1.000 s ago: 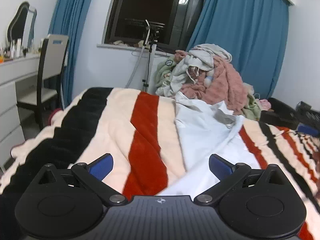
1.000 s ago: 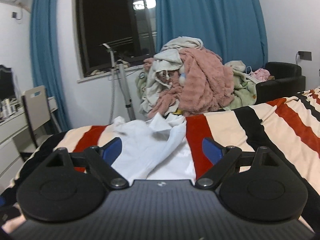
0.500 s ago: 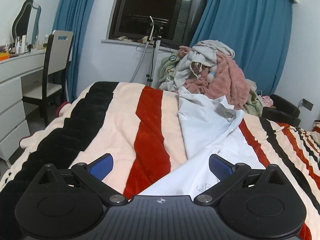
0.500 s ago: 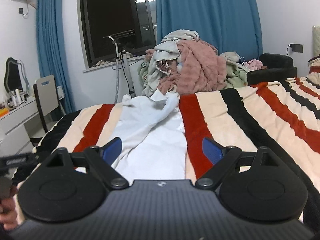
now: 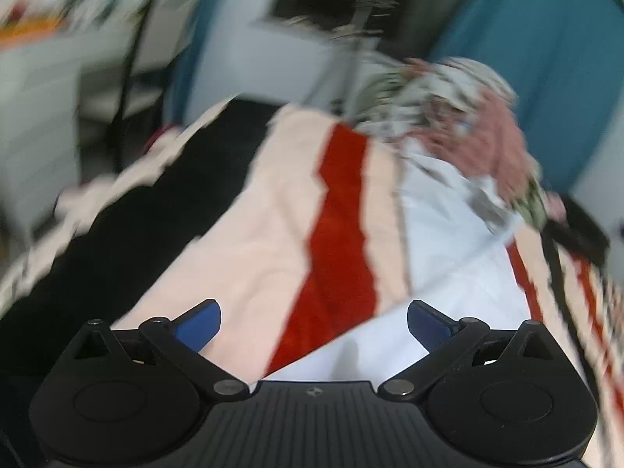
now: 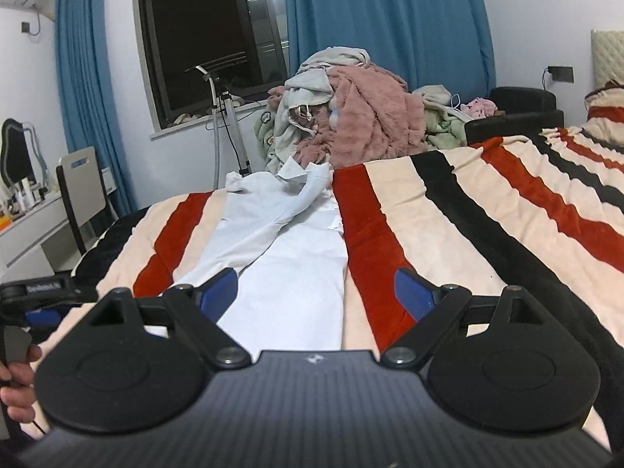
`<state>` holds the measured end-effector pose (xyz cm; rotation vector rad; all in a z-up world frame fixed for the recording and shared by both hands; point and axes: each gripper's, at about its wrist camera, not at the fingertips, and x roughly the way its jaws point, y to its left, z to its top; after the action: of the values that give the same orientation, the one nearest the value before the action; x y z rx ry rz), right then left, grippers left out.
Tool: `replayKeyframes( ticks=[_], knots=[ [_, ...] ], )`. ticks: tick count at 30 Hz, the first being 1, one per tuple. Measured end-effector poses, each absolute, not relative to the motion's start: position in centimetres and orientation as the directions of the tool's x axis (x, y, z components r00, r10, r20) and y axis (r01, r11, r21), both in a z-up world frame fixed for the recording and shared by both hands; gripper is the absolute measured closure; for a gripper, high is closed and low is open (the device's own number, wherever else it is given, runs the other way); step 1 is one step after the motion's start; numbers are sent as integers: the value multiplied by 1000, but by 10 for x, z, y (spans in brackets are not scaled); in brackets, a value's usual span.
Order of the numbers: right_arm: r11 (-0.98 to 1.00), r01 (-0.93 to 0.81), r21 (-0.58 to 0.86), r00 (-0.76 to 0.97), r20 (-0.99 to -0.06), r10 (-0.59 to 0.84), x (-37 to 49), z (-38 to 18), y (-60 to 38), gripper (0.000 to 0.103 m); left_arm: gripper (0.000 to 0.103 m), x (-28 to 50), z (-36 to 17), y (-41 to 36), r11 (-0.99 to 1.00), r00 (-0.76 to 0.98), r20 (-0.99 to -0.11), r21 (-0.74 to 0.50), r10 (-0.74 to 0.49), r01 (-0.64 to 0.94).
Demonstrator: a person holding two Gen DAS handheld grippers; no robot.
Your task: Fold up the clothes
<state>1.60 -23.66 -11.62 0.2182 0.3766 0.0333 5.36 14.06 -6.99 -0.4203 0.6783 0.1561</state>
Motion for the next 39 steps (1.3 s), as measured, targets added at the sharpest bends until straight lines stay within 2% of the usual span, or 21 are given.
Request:
replayKeyframes(
  ticks=[3, 5, 8, 10, 13, 15, 16, 17, 19, 26, 28, 30, 34, 39],
  knots=[
    [956, -41, 291, 929, -341, 144, 15, -117, -245, 14, 4, 55, -82, 161, 853, 703, -710, -344, 36, -392],
    [942, -49, 333, 928, -333, 166, 15, -115, -250, 14, 7, 56, -91, 167, 837, 662, -750, -359, 5, -414],
    [947, -13, 321, 931, -341, 129, 14, -113, -255, 14, 14, 57, -98, 167, 840, 631, -775, -359, -25, -407],
    [945, 12, 327, 927, -358, 113, 15, -115, -260, 14, 22, 57, -101, 164, 849, 619, -784, -354, -41, -392],
    [933, 42, 358, 915, -388, 108, 17, -119, -268, 14, 46, 55, -104, 159, 860, 602, -798, -326, -28, -393],
    [924, 53, 378, 911, -397, 110, 18, -121, -272, 14, 71, 50, -103, 154, 869, 599, -801, -313, -25, -383],
    [921, 56, 385, 911, -398, 111, 18, -121, -273, 14, 78, 48, -102, 152, 874, 599, -800, -308, -24, -376],
    [920, 57, 387, 911, -397, 110, 18, -120, -275, 14, 89, 46, -99, 149, 878, 609, -792, -311, -28, -363],
    [918, 60, 391, 914, -392, 107, 17, -118, -279, 14, 95, 34, -87, 137, 905, 657, -753, -303, -35, -299],
    [894, 94, 437, 928, -365, 81, 10, -109, -307, 14, 97, -32, -22, 73, 983, 845, -523, -181, -110, 16],
    [885, 105, 454, 930, -359, 74, 8, -107, -314, 14, 97, -56, -7, 45, 983, 873, -458, -143, -166, 112],
    [879, 106, 465, 933, -351, 73, 7, -104, -320, 14, 97, -69, -2, 17, 970, 868, -436, -139, -239, 198],
    [883, 96, 459, 938, -340, 75, 5, -100, -326, 14, 98, -77, -19, -40, 924, 793, -475, -174, -381, 339],
    [898, 78, 433, 928, -360, 93, 8, -102, -328, 14, 98, -66, -71, -94, 907, 687, -611, -138, -394, 398]
  ],
)
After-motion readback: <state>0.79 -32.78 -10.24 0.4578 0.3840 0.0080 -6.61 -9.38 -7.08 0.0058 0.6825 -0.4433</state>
